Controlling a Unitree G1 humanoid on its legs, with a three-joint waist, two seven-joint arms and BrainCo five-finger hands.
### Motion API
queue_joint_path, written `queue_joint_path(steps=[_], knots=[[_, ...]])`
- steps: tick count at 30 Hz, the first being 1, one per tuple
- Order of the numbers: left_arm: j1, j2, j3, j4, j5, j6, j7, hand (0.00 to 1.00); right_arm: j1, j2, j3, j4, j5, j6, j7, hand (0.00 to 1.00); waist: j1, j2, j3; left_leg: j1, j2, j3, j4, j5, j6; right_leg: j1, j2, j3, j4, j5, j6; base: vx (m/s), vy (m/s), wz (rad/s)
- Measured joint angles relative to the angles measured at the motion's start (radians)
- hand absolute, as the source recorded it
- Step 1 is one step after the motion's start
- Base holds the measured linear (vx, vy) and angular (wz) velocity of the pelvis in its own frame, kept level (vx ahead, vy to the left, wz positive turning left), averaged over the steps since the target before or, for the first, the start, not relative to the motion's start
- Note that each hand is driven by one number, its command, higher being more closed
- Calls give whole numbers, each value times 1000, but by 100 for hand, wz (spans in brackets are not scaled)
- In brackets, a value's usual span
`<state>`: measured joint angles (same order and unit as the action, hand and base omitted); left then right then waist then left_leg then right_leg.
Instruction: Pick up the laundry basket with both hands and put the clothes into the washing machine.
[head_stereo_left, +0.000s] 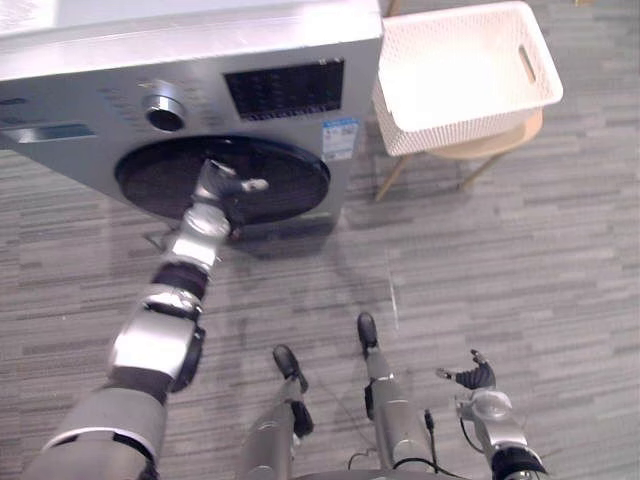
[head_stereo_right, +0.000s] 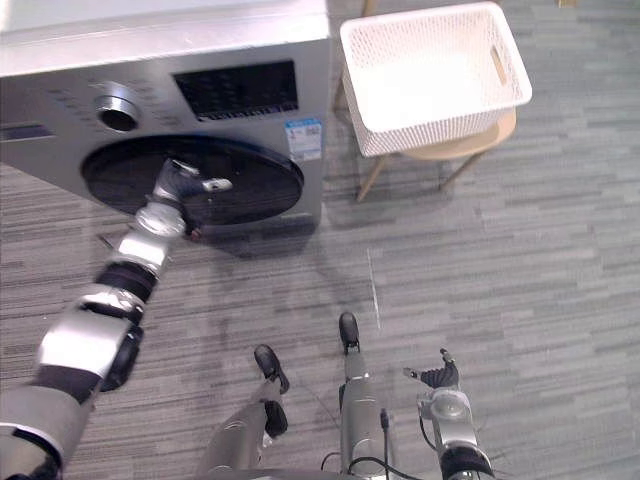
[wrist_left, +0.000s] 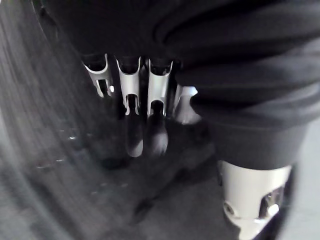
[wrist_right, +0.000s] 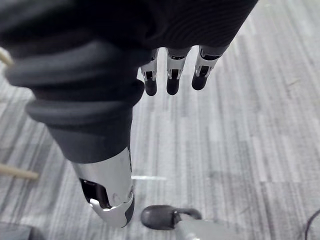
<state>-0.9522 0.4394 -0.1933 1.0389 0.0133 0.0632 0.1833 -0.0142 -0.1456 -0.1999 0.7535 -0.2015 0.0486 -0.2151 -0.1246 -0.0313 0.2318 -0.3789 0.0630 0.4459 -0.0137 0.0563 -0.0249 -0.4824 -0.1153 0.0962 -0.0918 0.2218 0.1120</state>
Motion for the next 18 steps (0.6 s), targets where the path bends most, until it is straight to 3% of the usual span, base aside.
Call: queue_joint_path(steps=[5, 12, 14, 16, 18], knots=[[-36, 25, -1, 8, 1, 10, -1, 0, 46, 65, 61, -115, 18, -36, -24, 0, 6, -13, 9, -59, 43, 19, 16, 9, -13, -59, 35, 5, 6, 3, -5, -14, -70, -8], [-19, -16, 30, -36, 14, -5, 11, 0, 82, 62, 64, -159, 35, -50, -32, 0, 7, -13, 9, -51, 41, -5, 12, 14, -11, -44, 29, -35, 21, 3, -5, -8, -4, 10], [131, -92, 110, -183, 15, -45, 45, 0, 107, 61, 79, -159, 37, -47, -34, 0, 17, -12, 8, 12, 44, -33, 7, 13, -11, 31, 31, -70, 21, -6, -19, 44, -5, 27], [224, -149, 125, -251, 15, -60, 66, 0, 123, 62, 82, -159, 38, -45, -35, 0, 35, -11, 7, 52, 42, -47, -6, 10, -14, 74, 30, -90, 24, -25, -44, 67, -6, 29], [435, -240, 128, -358, -4, -76, 87, 0, 129, 67, 80, -158, 39, -41, -35, 0, 64, -9, 4, 112, 42, -85, -21, 13, -20, 139, 32, -134, 46, -72, -59, 87, -16, 45]])
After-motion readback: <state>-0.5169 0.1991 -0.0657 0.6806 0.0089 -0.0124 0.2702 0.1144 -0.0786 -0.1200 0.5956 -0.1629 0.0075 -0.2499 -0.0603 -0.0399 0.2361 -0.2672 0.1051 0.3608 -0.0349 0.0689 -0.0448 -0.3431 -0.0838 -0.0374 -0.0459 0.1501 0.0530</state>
